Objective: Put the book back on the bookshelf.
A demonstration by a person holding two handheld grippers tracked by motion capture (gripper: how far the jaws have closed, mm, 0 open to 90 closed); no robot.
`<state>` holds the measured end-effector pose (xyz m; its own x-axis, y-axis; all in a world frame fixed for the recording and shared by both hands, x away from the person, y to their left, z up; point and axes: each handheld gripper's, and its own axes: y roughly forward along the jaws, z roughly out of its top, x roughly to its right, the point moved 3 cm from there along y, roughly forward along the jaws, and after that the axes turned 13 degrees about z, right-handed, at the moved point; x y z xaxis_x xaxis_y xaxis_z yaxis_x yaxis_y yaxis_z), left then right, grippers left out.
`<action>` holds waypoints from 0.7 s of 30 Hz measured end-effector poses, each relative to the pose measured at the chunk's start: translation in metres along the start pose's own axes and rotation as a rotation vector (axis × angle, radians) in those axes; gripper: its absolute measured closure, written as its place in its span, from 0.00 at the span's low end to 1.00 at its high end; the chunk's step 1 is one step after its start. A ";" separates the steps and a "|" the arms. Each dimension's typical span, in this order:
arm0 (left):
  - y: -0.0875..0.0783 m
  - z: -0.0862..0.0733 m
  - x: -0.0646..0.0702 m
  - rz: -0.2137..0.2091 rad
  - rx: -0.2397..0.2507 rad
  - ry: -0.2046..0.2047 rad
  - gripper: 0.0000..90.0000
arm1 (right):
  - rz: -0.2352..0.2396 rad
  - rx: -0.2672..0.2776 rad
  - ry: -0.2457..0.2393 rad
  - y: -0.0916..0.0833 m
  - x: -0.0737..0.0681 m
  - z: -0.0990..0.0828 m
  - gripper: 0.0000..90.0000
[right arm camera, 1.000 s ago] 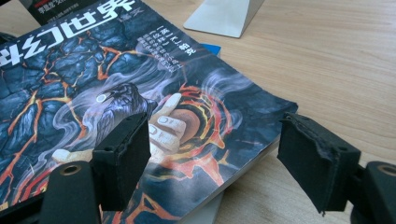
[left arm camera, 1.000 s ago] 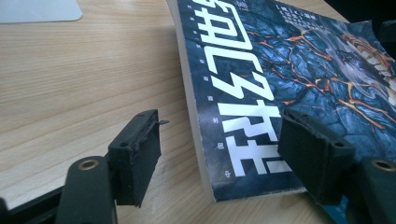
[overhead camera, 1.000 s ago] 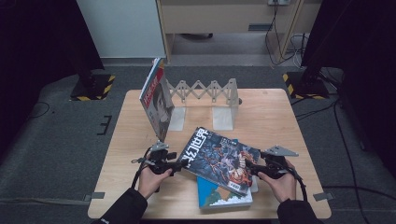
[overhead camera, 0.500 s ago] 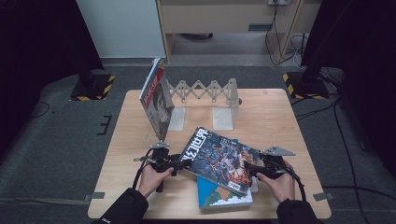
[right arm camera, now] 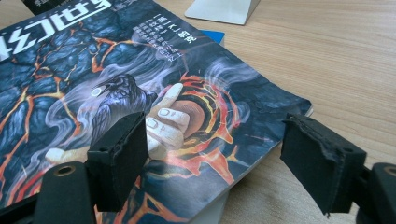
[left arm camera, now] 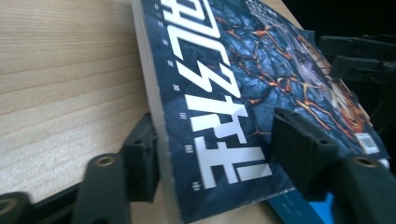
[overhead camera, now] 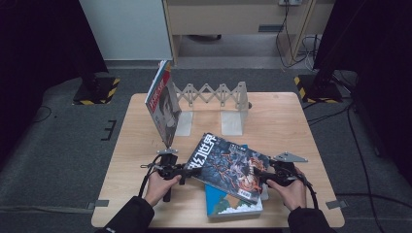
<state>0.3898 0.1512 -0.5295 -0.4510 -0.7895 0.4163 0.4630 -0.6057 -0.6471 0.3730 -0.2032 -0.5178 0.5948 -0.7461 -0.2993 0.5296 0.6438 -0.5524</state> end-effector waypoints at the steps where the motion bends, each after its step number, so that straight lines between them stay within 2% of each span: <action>1: -0.002 0.001 0.001 -0.007 -0.001 -0.005 0.44 | -0.001 0.000 0.004 0.000 0.000 0.000 0.25; 4: -0.008 0.002 0.005 -0.012 0.017 -0.001 0.47 | 0.001 0.006 0.009 0.000 0.001 -0.001 0.25; 9: -0.016 0.007 0.010 -0.054 0.074 -0.013 0.53 | -0.002 0.012 0.012 0.000 0.001 -0.001 0.25; 12: -0.014 0.008 0.016 -0.117 0.079 -0.043 0.53 | 0.006 0.020 0.021 0.001 0.001 -0.001 0.27; 13: -0.014 0.008 0.017 -0.113 0.082 -0.032 0.53 | 0.006 0.021 0.019 0.001 0.001 -0.001 0.27; 15: -0.011 0.007 0.019 -0.100 0.059 -0.008 0.54 | 0.004 0.020 0.014 0.001 0.001 -0.001 0.27; 21: -0.005 0.006 0.020 -0.090 0.024 -0.033 0.53 | 0.004 0.026 0.018 0.001 0.001 -0.002 0.27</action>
<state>0.3833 0.1382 -0.5136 -0.4667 -0.7341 0.4932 0.4401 -0.6765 -0.5905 0.3730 -0.2036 -0.5198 0.5860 -0.7466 -0.3151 0.5429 0.6504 -0.5313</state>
